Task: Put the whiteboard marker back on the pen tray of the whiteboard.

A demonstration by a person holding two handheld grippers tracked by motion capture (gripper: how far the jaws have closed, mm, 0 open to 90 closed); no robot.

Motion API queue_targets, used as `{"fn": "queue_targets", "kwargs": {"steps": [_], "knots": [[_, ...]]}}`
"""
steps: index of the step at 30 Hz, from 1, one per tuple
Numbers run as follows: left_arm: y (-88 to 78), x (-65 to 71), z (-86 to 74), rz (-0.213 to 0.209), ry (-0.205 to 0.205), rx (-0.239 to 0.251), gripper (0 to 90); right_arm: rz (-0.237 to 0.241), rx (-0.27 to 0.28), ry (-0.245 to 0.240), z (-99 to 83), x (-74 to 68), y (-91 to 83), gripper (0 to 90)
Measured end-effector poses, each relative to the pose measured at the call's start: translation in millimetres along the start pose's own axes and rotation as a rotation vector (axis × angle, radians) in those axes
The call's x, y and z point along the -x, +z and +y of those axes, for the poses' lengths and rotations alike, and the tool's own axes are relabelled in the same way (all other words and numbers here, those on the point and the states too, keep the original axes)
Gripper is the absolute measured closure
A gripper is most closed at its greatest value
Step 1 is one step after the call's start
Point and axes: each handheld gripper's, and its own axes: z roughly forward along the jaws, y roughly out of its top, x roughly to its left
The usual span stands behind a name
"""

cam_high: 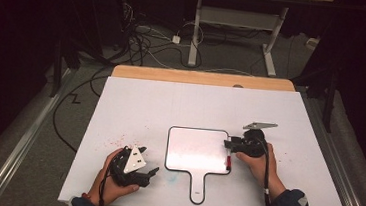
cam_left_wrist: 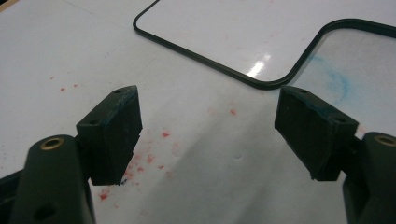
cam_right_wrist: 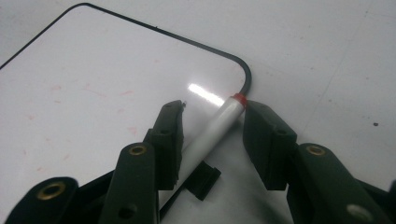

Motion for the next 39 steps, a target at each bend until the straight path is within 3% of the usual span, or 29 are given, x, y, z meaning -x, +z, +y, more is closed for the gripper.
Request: {"fn": "queue_targets", "kwargs": {"steps": [4, 8, 14, 19, 22, 27, 31, 39], "knots": [[-0.4, 0.3, -0.2, 0.0, 0.003, -0.001, 22.1, -0.035, -0.006, -0.054, -0.8, -1.3, -2.7, 60.2], [-0.5, 0.6, -0.1, -0.001, 0.005, -0.002, 22.0, -0.016, 0.006, -0.038, -2.5, 3.4, -4.9, 57.6], [-0.9, 0.3, -0.1, 0.001, 0.002, 0.001, 22.0, -0.03, 0.031, -0.052, -2.3, 2.9, -8.3, 53.5], [-1.5, 0.3, 0.0, 0.003, 0.003, 0.004, 22.0, -0.04, 0.052, -0.119, -0.3, -0.9, -16.3, 52.2], [-1.7, 0.1, -0.1, 0.003, 0.002, 0.006, 22.1, -0.044, 0.091, -0.144, 0.7, -4.3, -25.0, 50.8], [-1.7, -0.4, -0.2, 0.004, -0.001, 0.007, 22.0, -0.075, 0.173, -0.274, 2.8, -16.7, -50.4, 45.5], [-1.5, -0.7, -0.1, 0.006, -0.003, 0.007, 22.0, -0.085, 0.233, -0.328, -3.0, -23.0, -71.7, 42.0], [-1.1, -0.9, 0.4, 0.013, -0.012, 0.006, 21.1, -0.117, 0.299, -0.354, -24.7, -21.3, -102.4, 35.9]]}}
